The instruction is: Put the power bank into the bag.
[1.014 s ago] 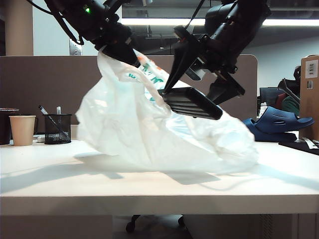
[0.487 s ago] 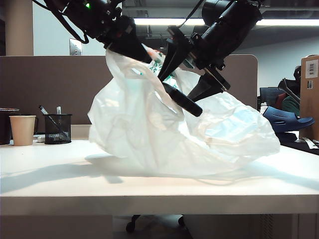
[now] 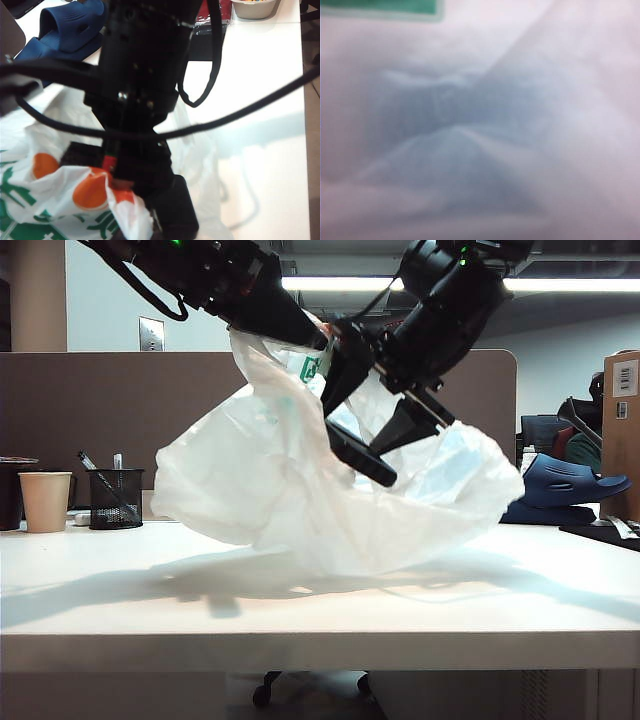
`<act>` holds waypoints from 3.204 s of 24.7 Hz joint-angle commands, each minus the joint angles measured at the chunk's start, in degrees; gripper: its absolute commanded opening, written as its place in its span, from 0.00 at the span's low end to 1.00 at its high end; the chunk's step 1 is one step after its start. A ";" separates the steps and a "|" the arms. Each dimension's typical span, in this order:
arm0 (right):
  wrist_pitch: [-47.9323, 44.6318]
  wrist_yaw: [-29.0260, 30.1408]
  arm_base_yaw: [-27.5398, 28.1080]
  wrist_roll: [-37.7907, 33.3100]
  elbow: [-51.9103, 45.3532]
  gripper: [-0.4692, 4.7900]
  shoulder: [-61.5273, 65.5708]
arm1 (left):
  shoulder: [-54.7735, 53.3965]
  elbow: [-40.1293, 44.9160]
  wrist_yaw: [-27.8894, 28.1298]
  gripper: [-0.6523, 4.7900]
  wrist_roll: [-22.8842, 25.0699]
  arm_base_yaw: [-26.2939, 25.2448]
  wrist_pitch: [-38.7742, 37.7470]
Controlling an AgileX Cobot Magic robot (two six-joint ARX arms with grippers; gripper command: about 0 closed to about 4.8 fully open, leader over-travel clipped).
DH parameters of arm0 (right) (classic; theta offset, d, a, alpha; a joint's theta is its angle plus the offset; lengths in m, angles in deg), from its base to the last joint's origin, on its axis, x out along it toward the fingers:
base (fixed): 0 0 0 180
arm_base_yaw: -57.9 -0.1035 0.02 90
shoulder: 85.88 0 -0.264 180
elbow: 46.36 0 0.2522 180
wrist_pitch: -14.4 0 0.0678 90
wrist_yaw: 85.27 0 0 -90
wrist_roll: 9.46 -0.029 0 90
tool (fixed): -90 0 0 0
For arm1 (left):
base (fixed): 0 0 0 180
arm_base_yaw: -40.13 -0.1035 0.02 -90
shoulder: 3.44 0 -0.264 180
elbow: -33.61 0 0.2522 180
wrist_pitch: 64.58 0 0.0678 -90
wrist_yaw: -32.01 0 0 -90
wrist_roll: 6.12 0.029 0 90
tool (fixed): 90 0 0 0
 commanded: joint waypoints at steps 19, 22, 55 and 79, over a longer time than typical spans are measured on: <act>-10.29 0.26 1.22 -3.67 0.48 0.49 1.66 | 0.26 -0.26 -8.15 0.11 0.24 -0.22 -1.77; -9.57 1.90 1.18 -4.94 0.48 0.49 1.66 | 0.24 -0.26 -6.05 0.11 0.28 -0.33 -0.61; 0.33 -3.78 -1.44 -1.20 0.46 0.48 9.64 | -4.63 -0.20 3.23 0.11 0.02 -0.28 2.95; 5.46 -7.58 -1.36 -1.07 0.50 0.93 11.85 | -4.63 -0.24 3.58 0.34 0.04 -0.28 3.32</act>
